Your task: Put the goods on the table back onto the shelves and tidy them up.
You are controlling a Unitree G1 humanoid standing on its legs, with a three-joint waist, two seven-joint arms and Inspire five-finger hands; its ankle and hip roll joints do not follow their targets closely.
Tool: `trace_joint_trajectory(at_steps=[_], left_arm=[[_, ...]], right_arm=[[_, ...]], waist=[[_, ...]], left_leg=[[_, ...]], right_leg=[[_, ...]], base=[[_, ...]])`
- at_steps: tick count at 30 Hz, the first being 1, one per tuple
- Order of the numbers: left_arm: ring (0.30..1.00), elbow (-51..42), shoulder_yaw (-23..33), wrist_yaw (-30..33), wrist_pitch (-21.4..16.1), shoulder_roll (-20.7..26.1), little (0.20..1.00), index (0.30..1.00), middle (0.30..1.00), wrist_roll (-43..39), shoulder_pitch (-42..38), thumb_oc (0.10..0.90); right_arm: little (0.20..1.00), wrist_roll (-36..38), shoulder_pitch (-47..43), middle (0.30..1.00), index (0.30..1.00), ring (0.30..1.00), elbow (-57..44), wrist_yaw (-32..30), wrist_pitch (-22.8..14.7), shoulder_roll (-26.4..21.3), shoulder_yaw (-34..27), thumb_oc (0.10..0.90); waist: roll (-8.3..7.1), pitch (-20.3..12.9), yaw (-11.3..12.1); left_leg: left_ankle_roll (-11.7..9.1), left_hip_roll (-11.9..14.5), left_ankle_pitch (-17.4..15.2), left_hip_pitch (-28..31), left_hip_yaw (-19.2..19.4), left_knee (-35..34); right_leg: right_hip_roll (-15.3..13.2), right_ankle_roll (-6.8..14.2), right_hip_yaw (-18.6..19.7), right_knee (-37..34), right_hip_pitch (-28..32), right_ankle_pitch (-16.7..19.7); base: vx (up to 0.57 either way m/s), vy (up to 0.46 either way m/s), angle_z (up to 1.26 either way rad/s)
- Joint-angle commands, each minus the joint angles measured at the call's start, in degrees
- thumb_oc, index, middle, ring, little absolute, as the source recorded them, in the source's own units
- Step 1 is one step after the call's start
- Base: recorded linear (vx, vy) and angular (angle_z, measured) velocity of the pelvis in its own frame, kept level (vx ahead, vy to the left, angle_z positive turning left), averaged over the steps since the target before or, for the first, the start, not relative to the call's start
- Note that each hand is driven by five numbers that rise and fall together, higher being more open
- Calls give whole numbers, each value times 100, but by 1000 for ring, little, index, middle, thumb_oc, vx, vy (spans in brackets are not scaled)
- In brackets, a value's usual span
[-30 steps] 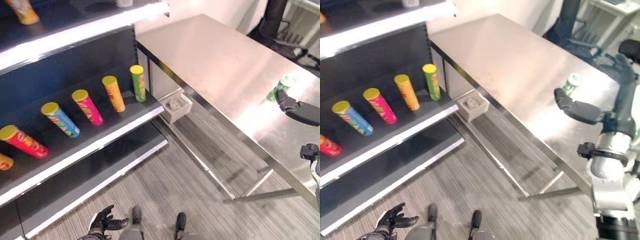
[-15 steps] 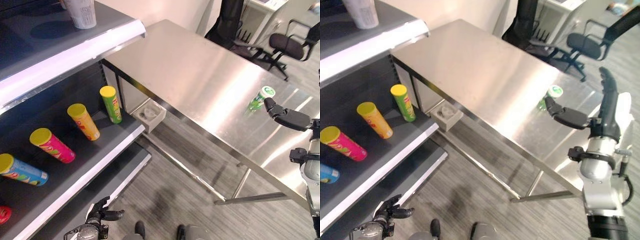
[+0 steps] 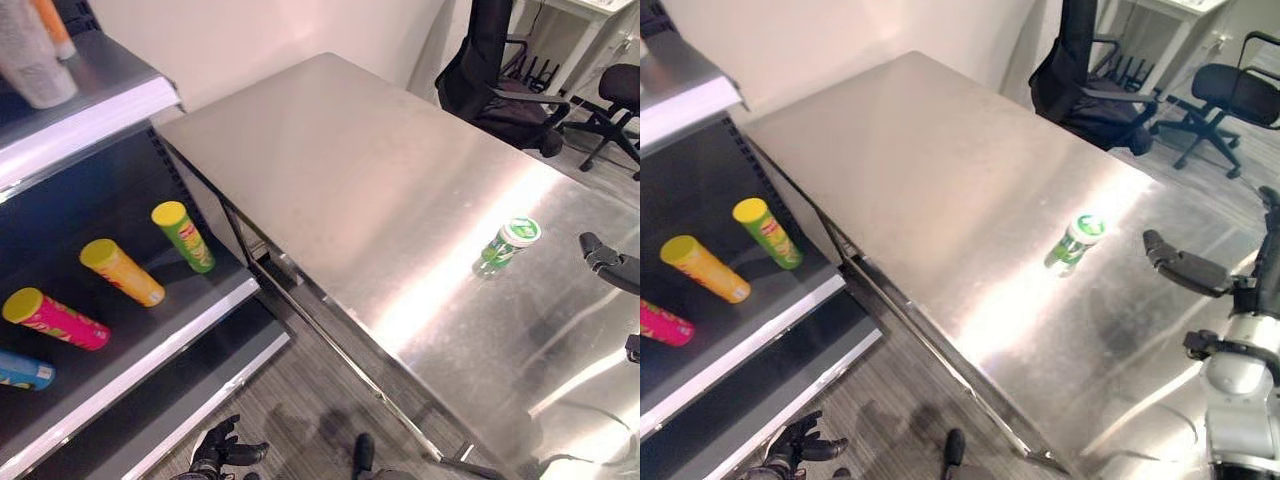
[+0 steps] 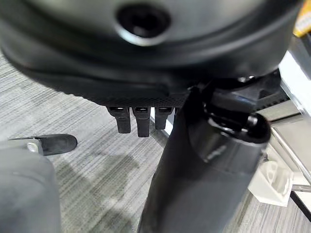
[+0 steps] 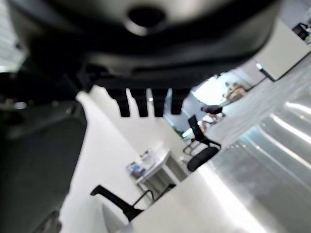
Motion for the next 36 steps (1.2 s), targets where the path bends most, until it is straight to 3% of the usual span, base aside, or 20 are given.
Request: trace_joint_trajectory(at_steps=[1, 3, 4, 8, 12, 18, 25, 36], left_arm=[[900, -279, 23, -39, -192, 663, 900, 900, 900, 67, -268, 800], [900, -208, -46, -41, -184, 643, 900, 900, 900, 101, -300, 800], [900, -131, -47, -36, -211, 594, 900, 900, 900, 112, -306, 800], [900, -80, 21, -49, -249, 611, 900, 900, 900, 65, -235, 800], [900, 57, 351, -61, -271, 670, 900, 900, 900, 8, -132, 800], [900, 194, 425, -123, -295, 705, 900, 900, 900, 123, -101, 800], [900, 254, 464, -262, -370, 679, 900, 900, 900, 231, -62, 800], [900, 336, 457, -334, -411, 621, 900, 900, 900, 317, -66, 800]], right_arm=[[900, 339, -422, 900, 900, 900, -540, -52, -528, -370, -447, 800], [900, 623, -615, 900, 900, 900, -527, -49, -697, -297, -332, 800], [900, 715, -769, 900, 900, 900, -611, -10, -790, -179, -242, 800], [900, 814, -842, 900, 900, 900, -696, 225, -791, -130, -78, 800], [900, 963, -765, 900, 900, 900, -975, 661, -820, -100, 116, 800], [900, 1103, -652, 900, 900, 900, -1186, 984, -844, -161, 140, 800], [900, 1210, -403, 900, 900, 900, -1343, 1633, -839, -373, 410, 800], [900, 1248, -104, 900, 900, 900, -1562, 2199, -825, -175, 795, 800]], waist=[[-447, 79, 125], [-368, 50, 220], [-308, -59, 214], [-372, -147, 235], [-530, -210, 286], [-612, -275, 260], [-634, -307, 226], [-612, -363, 229]], left_leg=[[424, -488, -644, -552, 36, 292], [564, -721, -429, -816, 103, -541], [575, -824, -420, -613, 47, -842], [687, -934, -542, -364, 181, -893], [798, -991, -586, 2, 575, -1153], [834, -1022, -640, 173, 760, -1241], [856, -1040, -705, 326, 922, -1259], [841, -1018, -721, 389, 860, -1232]], right_leg=[[-941, 797, -118, 42, 107, -287], [-945, 875, -118, 39, 113, -276], [-935, 903, 10, 55, 101, -271], [-1053, 951, 189, 90, 118, -184], [-1189, 1088, 404, 148, -2, -24], [-1273, 1165, 472, 139, -33, 71], [-1342, 1220, 479, 131, -70, 182], [-1350, 1206, 393, 108, 53, 137]], base=[[-2, -41, 44], [114, 142, 36], [135, 212, 1], [97, 157, -55], [40, 108, -48], [2, 32, -14], [-7, 7, -10], [2, 1, -3]])
